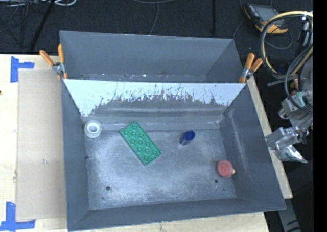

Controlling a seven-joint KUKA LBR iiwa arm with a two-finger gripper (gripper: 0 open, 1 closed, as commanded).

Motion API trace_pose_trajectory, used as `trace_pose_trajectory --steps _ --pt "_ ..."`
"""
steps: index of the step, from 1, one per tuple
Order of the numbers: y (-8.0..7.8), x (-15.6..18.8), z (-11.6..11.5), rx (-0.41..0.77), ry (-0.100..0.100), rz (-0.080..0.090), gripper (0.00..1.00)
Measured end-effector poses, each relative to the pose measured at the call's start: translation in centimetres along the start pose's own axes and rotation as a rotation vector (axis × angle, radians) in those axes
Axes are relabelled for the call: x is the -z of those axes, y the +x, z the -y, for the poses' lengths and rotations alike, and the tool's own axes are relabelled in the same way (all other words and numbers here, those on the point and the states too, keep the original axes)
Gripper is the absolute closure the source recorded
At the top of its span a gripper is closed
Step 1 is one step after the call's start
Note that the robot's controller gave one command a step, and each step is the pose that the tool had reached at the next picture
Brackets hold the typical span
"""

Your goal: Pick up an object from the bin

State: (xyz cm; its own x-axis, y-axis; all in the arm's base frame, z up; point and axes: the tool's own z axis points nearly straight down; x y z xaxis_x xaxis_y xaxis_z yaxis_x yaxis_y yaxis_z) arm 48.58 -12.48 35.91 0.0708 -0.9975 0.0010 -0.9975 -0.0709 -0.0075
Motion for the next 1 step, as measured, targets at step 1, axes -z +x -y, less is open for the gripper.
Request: trace_pose_trajectory --steps 1 --pt "-1.21 -14.77 0.37 -0.098 -0.019 0.006 1.0"
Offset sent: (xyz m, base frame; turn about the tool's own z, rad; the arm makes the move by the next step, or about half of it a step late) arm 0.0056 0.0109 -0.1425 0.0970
